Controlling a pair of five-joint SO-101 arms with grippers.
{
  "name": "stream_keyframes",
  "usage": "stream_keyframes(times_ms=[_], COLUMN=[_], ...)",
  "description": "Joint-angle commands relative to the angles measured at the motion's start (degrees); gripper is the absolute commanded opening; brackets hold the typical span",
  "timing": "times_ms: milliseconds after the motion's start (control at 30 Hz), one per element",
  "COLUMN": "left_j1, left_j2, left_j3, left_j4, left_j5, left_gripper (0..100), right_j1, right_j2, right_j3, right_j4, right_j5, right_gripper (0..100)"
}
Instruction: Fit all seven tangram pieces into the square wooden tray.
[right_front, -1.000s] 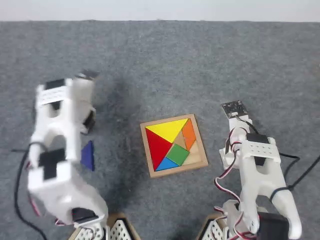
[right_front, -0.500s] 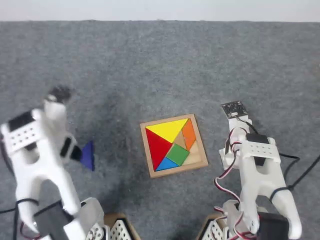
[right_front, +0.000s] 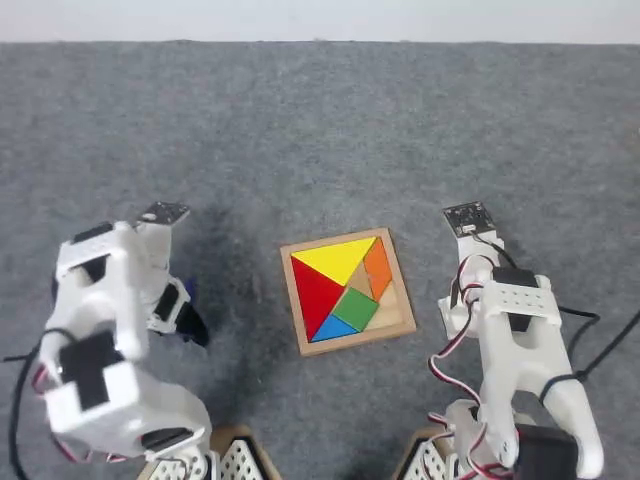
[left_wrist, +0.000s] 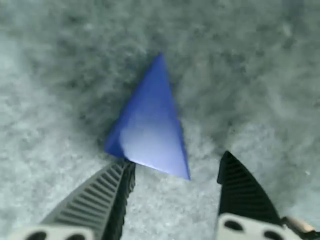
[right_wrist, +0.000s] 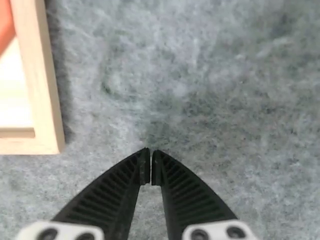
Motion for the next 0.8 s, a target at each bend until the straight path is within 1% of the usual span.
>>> stream_keyframes(times_ms=[0,133,433,533,700,767], left_j1=[0.4,1.2,6.7,8.2,12.7,14.5], left_j2=[8.1,9.7,9.6,7.3,-1.9,-5.4], left_j3=[-7.7,-10.7,-12.1,-13.1,-13.2,-13.3], left_j4=[-0.4,1.0,1.3,2.6,6.2,7.6], left_j5=[2.2,2.2,2.2,2.4,2.7,4.1], left_gripper=[26,20,5,4,4,4], right_j1=[0.5,0.5,0.5,0.5,0.5,0.5], right_j2=[-0.5,-0.7,-0.7,-0.7,-0.7,-0.7], right_j3=[-0.2,-0.2,-0.2,-0.2,-0.2,-0.2], right_j4=[-0.7,-0.7,-0.7,-0.8,-0.9,-0.9], right_j5=[0.6,0.6,0.6,0.6,0.6,0.6], right_gripper=[3.1,3.1,3.1,3.1,3.1,3.1])
